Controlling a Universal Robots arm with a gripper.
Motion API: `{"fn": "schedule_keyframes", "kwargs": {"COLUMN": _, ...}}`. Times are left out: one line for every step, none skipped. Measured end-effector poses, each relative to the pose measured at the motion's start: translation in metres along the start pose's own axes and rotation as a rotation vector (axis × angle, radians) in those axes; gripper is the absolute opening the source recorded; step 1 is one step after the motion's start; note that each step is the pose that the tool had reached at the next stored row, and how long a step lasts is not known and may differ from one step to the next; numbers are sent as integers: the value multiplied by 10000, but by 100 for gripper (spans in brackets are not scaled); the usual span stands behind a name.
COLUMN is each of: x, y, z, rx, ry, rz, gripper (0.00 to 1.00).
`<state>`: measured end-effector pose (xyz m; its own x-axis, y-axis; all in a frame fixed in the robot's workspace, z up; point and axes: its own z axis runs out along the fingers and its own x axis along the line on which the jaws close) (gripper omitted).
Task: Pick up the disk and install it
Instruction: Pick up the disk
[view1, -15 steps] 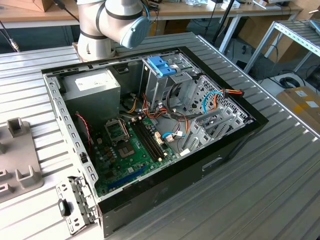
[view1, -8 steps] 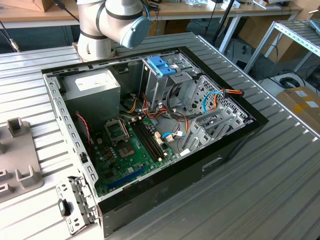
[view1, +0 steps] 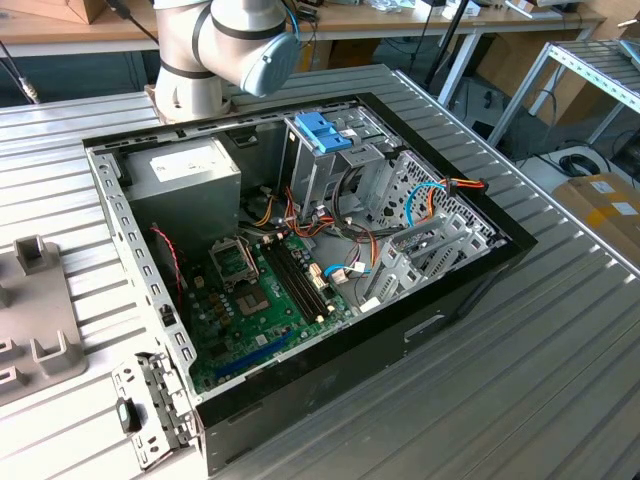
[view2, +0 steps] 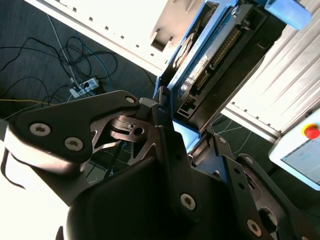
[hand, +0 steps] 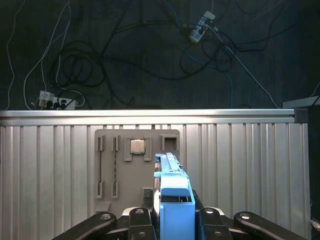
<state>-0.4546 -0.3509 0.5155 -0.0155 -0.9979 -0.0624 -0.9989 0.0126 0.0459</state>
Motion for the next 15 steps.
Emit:
{"fn": "schedule_keyframes", "kwargs": {"x": 2, "y": -2, "z": 0, "rx": 0, "ry": 0, "rz": 0, "gripper": 37}}
{"fn": "schedule_keyframes", "kwargs": {"x": 3, "y": -3, "z": 0, "rx": 0, "ry": 0, "rz": 0, "gripper": 37}}
{"fn": "schedule_keyframes", "kwargs": {"x": 6, "y": -6, "z": 0, "rx": 1, "ry": 0, "rz": 0, "gripper": 37}}
{"fn": "schedule_keyframes", "kwargs": {"x": 8, "y": -8, "z": -1, "rx": 0, "ry": 0, "rz": 0, "gripper": 37}}
{"fn": "schedule_keyframes", "kwargs": {"x": 9, "y": -9, "z": -1, "rx": 0, "ry": 0, "rz": 0, "gripper": 37}}
{"fn": "schedule_keyframes", "kwargs": {"x": 10, "y": -10, "z": -1, "rx": 1, "ry": 0, "rz": 0, "gripper": 37}}
{"fn": "schedule_keyframes", "kwargs": {"x": 12, "y": -12, "z": -1, "rx": 0, "ry": 0, "rz": 0, "gripper": 37}}
{"fn": "schedule_keyframes", "kwargs": {"x": 13, "y": -14, "z": -1, "rx": 1, "ry": 0, "rz": 0, "gripper": 37}}
{"fn": "schedule_keyframes", "kwargs": {"x": 13, "y": -15, "z": -1, "rx": 0, "ry": 0, "rz": 0, "gripper": 37}}
{"fn": "schedule_keyframes", "kwargs": {"x": 25, "y": -25, "z": -2, "rx": 1, "ry": -1, "rz": 0, "gripper": 37}}
{"fn": "schedule_keyframes", "kwargs": {"x": 35, "y": -32, "z": -3, "rx": 0, "ry": 0, "rz": 0, "gripper": 37}}
{"fn": "schedule_keyframes", "kwargs": {"x": 36, "y": -32, "z": -3, "rx": 1, "ry": 0, "rz": 0, "gripper": 37}}
{"fn": "schedule_keyframes", "kwargs": {"x": 37, "y": -33, "z": -3, "rx": 1, "ry": 0, "rz": 0, "gripper": 37}}
{"fn": "schedule_keyframes", "kwargs": {"x": 39, "y": -34, "z": -3, "rx": 1, "ry": 0, "rz": 0, "gripper": 37}}
{"fn": "schedule_keyframes", "kwargs": {"x": 40, "y": -35, "z": -4, "rx": 1, "ry": 0, "rz": 0, "gripper": 37}}
